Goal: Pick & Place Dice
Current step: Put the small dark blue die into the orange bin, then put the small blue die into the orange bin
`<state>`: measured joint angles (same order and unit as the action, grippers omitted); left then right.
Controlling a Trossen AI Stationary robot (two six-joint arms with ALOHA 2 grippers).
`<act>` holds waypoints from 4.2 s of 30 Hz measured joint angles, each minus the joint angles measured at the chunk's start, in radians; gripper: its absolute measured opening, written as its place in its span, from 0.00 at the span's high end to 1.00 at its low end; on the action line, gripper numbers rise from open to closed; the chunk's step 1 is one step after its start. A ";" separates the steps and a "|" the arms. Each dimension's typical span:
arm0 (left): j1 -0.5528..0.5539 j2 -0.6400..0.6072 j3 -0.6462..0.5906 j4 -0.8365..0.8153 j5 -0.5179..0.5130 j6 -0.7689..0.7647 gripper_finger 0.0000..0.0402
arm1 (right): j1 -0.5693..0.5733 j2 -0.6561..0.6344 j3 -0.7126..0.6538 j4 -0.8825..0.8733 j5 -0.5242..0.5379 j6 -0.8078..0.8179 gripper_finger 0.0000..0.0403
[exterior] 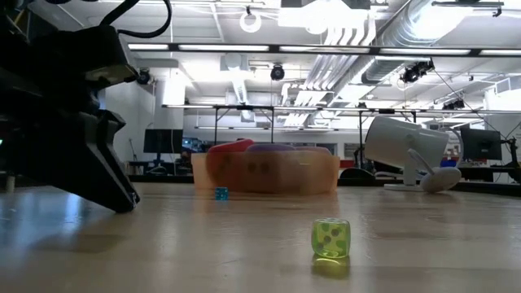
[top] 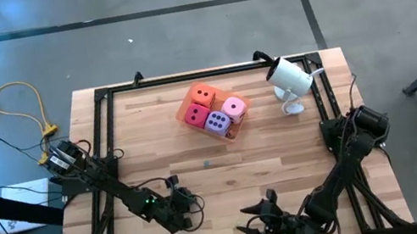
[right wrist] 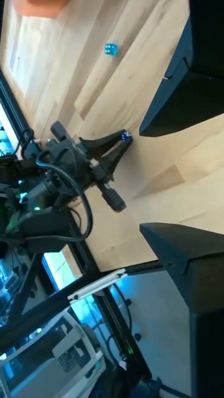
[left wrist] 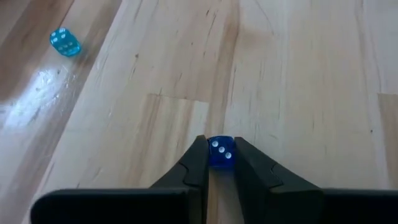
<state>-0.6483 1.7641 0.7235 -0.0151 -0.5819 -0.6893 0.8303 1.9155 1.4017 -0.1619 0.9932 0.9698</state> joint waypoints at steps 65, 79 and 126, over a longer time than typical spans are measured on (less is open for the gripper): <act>1.036 -0.016 0.333 0.180 0.523 0.562 0.56 | 0.039 0.089 0.000 0.151 0.037 0.084 0.44; 0.868 -0.240 0.333 0.099 0.497 0.679 0.50 | 0.039 0.089 0.000 0.112 0.024 0.073 0.44; 0.348 -0.605 0.333 -0.780 0.576 0.537 0.50 | 0.052 0.119 -0.001 0.143 -0.069 0.105 0.44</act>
<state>-0.3007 1.1588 1.0565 -0.7950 -0.0059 -0.1527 0.8818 2.0350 1.4006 -0.0186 0.9245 1.0746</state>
